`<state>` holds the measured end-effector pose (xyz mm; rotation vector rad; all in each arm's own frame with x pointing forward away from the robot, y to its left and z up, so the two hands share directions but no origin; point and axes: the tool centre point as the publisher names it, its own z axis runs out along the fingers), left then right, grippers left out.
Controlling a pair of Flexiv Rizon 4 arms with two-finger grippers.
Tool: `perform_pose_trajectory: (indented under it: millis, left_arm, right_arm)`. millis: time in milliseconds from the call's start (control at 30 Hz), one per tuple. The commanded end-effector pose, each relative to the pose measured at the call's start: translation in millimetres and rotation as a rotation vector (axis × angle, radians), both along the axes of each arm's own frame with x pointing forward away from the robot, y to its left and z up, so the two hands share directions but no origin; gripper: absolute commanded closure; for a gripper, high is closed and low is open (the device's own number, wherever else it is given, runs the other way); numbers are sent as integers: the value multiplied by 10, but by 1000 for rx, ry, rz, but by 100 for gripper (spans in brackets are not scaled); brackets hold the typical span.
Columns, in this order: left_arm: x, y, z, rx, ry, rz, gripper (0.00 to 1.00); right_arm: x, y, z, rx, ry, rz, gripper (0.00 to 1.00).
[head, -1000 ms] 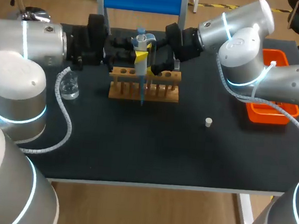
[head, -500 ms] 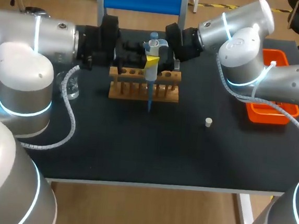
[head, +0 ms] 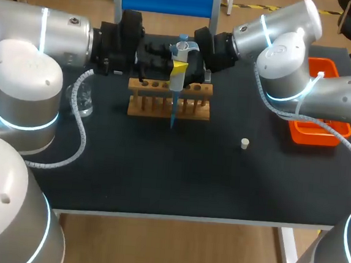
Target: Invert the test tube, pick up the pipette, mount the tip to pipette, aspirate from beaker and dispense into the tube, eject the tip, return the pipette, and cap with the stopper.
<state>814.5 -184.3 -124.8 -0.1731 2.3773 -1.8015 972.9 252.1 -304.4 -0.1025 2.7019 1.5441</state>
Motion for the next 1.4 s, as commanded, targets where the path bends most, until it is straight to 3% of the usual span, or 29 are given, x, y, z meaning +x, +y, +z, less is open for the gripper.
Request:
perform_pose_trajectory:
  millis: [33, 500, 800, 1167, 1400]
  left_arm:
    - [-19, 6, 3, -1, 0, 2, 100]
    - [-19, 6, 3, -1, 0, 2, 100]
    - [-19, 6, 3, -1, 0, 2, 100]
    - [-19, 6, 3, -1, 0, 2, 100]
    - [-19, 6, 3, -1, 0, 2, 100]
  right_arm:
    - [-2, -6, 8, -1, 0, 0, 0]
    - [-2, -6, 8, -1, 0, 0, 0]
    - [-32, -466, 182, -2, -28, -46, 0]
    - [-500, -1151, 479, 108, -45, -75, 0]
    - [-922, -1241, 775, 236, -75, -33, 0]
